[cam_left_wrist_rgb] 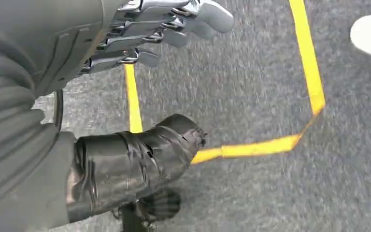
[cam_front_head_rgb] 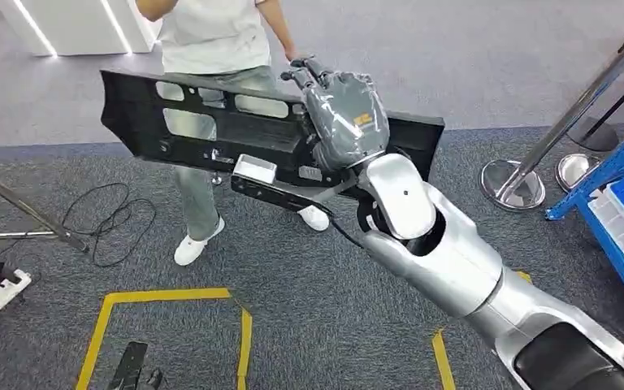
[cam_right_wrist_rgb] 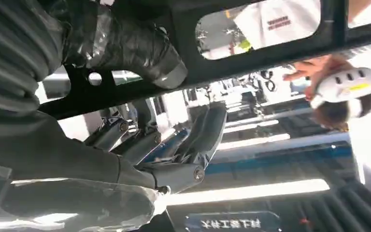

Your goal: Take the parts from the cabinet and place them on the table.

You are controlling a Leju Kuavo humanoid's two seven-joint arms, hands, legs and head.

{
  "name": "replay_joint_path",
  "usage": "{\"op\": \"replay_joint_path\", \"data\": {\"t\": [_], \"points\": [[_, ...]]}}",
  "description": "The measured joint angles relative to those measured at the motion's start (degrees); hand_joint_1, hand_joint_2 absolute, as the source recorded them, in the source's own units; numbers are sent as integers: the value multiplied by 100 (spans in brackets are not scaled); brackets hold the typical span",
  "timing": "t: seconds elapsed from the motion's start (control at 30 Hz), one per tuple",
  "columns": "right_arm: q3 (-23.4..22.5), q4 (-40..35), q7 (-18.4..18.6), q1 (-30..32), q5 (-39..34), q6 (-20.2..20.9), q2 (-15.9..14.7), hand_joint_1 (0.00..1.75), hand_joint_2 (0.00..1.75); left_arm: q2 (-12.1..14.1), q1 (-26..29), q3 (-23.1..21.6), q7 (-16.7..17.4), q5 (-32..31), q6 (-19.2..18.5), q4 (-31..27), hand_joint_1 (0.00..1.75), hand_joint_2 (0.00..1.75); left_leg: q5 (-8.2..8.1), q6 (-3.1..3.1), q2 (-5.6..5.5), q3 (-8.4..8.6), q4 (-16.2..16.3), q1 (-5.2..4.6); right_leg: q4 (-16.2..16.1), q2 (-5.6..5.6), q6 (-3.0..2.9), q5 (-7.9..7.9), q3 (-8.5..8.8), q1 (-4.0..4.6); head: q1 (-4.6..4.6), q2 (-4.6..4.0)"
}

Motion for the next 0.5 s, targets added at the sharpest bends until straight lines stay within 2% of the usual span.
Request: {"op": "replay_joint_path", "data": {"t": [0.03,0.07,0.13,0.17,0.2,0.23,0.27,0.3,0.33,0.37,0.4,0.47,0.5], "points": [[-4,-22,0,2,0,9,0,175,175,-2,4,-2,4,-7,0,0,0,175,-40,-34,48,-34,91,10,-20,-8,-32,-10,45,-5,-6,0],[-15,-37,0,-5,0,15,0,175,175,0,-5,-4,7,-15,4,0,0,175,-159,-62,79,-133,338,14,-20,-11,-61,-27,72,-4,-33,0],[-17,-57,0,1,0,39,0,175,175,7,-5,-20,7,-33,11,0,0,175,-484,-97,91,-586,1184,17,-19,-20,-104,-62,117,12,-33,0],[-17,-57,0,11,0,50,0,175,175,7,5,-26,9,-42,9,0,0,175,-583,-103,91,-831,1573,17,-19,-20,-111,-83,134,19,-35,-2],[-17,-57,0,29,0,61,0,175,175,4,15,-39,9,-52,2,0,0,175,-546,-91,91,-978,1733,17,-18,-18,-113,-104,156,24,-31,-2],[-17,-57,0,49,0,63,0,175,175,4,20,-63,13,-68,2,0,0,175,-363,-73,91,-969,1591,16,-18,-15,-111,-131,190,30,-33,-2],[-17,-65,0,54,0,63,0,175,175,4,19,-79,17,-87,0,0,0,175,-109,-45,91,-837,1244,13,-19,-13,-109,-161,230,35,-35,0],[-17,-72,0,47,0,63,0,175,175,7,15,-81,17,-96,2,0,0,175,197,-7,93,-610,728,4,-20,-13,-101,-198,286,35,-31,-2],[-17,-81,0,39,0,63,0,175,175,7,14,-81,17,-96,0,0,0,175,433,40,103,-377,208,-14,-24,-15,-85,-241,344,35,-33,0],[-20,-85,0,37,0,66,-2,175,175,9,10,-85,24,-96,0,0,0,175,308,82,126,-266,128,-70,-53,-17,-55,-265,357,55,-22,-2],[-24,-85,0,38,0,68,-4,175,175,9,1,-87,24,-96,0,0,0,175,276,123,122,-210,-26,-94,-60,-14,-29,-272,354,51,-33,0],[-26,-96,0,68,0,72,-9,175,175,9,3,-94,33,-83,-2,0,0,175,239,157,126,-207,-77,-95,-58,-24,35,-235,392,58,-29,-2],[-26,-103,0,60,0,76,-11,175,175,11,15,-96,35,-81,-4,0,0,175,210,201,124,-166,-96,-91,-106,-32,60,-238,437,65,-26,0]]}}
